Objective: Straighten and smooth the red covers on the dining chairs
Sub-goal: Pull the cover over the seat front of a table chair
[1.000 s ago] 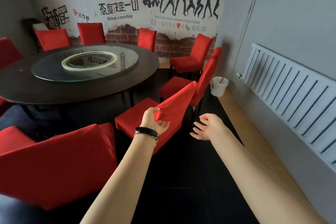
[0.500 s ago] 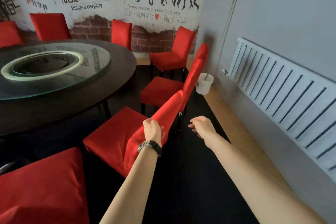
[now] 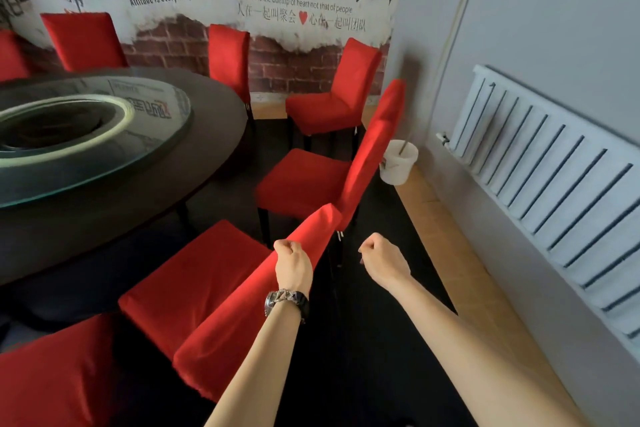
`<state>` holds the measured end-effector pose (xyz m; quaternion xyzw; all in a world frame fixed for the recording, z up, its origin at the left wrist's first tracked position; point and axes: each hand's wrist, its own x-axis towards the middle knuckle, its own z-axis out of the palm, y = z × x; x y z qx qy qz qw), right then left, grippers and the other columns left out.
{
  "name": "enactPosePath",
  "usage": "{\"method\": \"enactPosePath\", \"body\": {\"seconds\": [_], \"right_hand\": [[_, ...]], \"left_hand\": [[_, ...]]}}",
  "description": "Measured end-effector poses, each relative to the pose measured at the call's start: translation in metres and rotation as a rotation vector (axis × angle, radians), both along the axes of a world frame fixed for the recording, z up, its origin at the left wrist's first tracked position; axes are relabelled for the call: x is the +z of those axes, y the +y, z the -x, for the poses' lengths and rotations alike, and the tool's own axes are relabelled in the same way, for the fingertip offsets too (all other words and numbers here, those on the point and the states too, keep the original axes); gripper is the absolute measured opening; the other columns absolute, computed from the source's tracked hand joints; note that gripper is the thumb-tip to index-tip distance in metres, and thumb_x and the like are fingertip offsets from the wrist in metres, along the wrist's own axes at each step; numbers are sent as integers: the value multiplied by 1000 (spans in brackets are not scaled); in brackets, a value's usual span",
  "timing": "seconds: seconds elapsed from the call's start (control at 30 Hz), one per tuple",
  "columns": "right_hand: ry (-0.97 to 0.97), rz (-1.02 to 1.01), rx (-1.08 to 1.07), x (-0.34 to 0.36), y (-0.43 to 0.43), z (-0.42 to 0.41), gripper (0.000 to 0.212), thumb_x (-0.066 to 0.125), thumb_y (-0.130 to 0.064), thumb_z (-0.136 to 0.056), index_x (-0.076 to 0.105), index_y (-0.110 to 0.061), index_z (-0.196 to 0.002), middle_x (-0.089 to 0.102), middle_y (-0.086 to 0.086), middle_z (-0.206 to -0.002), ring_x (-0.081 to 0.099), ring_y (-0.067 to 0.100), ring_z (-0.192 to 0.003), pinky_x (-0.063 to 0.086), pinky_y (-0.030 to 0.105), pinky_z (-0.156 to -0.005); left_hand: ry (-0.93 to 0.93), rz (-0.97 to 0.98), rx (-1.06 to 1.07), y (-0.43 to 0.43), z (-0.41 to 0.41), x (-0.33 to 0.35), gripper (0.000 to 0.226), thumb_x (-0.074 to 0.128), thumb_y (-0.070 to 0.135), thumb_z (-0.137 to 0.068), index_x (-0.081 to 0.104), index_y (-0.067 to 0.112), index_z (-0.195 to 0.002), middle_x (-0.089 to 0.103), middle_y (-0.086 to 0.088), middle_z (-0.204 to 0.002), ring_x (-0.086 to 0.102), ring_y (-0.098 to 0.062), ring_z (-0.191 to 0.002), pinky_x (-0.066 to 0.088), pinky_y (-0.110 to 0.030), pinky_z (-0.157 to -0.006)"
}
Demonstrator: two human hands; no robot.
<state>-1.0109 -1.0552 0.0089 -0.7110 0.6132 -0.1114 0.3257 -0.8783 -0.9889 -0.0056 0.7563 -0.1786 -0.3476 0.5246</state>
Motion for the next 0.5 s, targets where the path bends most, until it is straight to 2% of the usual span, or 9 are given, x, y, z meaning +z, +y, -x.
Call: {"method": "enactPosePath", "body": {"seconds": [0.17, 0.3, 0.5], "right_hand": [[8, 39, 88, 10, -104, 41, 22, 34, -27, -100, 54, -18, -104, 64, -2, -98, 59, 18, -92, 45, 40, -91], [56, 94, 92, 27, -192, 88, 21, 33, -23, -99, 53, -19, -103, 65, -4, -96, 58, 17, -88, 42, 40, -94], [47, 107, 65, 36, -297, 124, 21, 34, -23, -99, 53, -18, -103, 64, -4, -92, 59, 17, -88, 42, 42, -96]], "left_hand": [[27, 30, 75, -101, 39, 7, 22, 30, 21, -100, 43, 11, -115, 45, 2, -76, 42, -13, -64, 34, -31, -61], [97, 80, 98, -187, 82, 16, 20, 33, 19, -97, 46, 12, -111, 48, -2, -78, 41, -15, -61, 36, -33, -65], [23, 135, 71, -279, 120, 30, 21, 33, 20, -99, 49, 15, -111, 52, 4, -85, 48, -11, -69, 38, -28, -64]]}}
